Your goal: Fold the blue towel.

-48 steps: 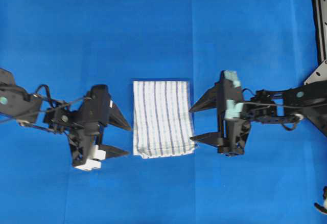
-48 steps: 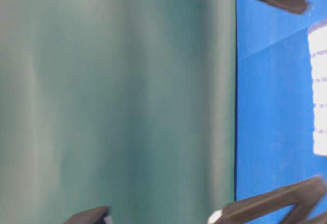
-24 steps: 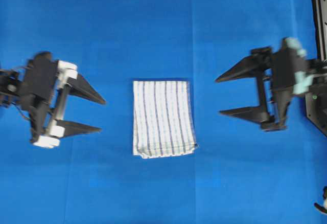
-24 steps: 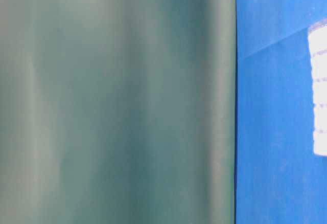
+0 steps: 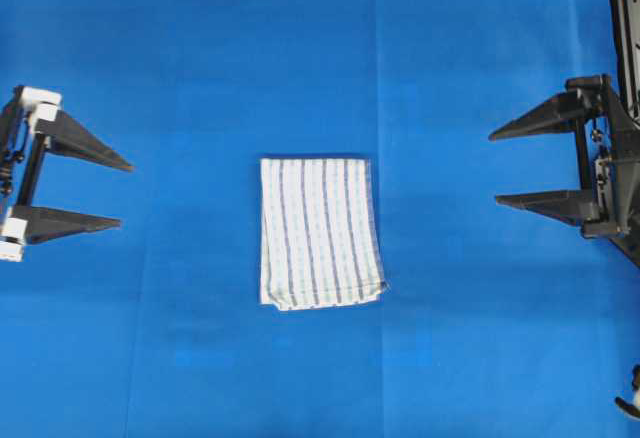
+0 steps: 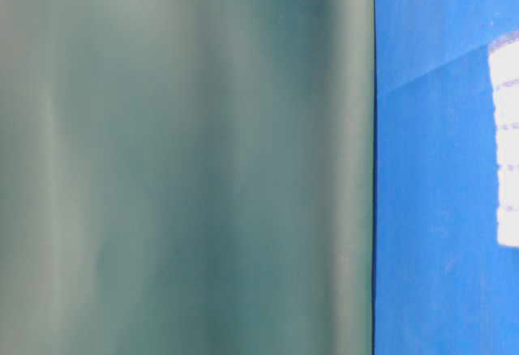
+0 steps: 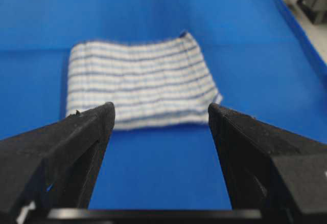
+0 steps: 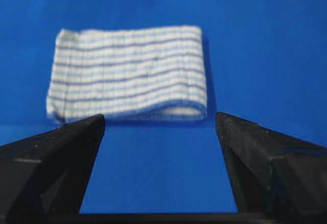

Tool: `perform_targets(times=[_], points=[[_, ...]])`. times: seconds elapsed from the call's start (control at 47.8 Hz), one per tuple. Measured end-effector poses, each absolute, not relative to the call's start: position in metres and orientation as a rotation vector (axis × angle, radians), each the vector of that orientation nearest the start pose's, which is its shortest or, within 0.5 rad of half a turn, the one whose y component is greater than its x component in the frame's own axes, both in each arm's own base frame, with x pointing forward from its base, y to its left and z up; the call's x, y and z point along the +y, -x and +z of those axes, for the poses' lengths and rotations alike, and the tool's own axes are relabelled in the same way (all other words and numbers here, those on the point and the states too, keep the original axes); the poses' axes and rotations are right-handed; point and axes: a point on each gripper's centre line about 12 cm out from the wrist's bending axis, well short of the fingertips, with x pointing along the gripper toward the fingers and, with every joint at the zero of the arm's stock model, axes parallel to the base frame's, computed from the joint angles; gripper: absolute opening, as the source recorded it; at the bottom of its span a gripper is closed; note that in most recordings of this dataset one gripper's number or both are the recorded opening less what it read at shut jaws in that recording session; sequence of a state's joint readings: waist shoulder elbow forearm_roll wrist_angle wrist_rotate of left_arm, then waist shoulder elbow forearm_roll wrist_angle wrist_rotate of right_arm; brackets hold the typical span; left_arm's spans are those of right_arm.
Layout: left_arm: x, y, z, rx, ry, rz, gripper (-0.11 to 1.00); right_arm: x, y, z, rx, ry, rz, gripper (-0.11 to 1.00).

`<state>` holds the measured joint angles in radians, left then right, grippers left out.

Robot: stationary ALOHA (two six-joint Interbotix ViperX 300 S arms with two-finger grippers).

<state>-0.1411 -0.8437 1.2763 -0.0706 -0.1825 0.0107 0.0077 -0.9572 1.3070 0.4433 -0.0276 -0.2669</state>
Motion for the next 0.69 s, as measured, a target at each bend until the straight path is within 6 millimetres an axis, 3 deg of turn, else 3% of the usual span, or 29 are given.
perform_targets(times=[0.355,0.69], points=[[-0.019,-0.167,0.191,0.215,0.042,-0.101,0.69,-0.005,-0.173,0.185,0.317,-0.16,-0.073,0.9],[-0.017,-0.157,0.184,0.193,0.044,-0.098,0.69,-0.006,-0.173,0.185,0.305,-0.161,-0.08,0.9]])
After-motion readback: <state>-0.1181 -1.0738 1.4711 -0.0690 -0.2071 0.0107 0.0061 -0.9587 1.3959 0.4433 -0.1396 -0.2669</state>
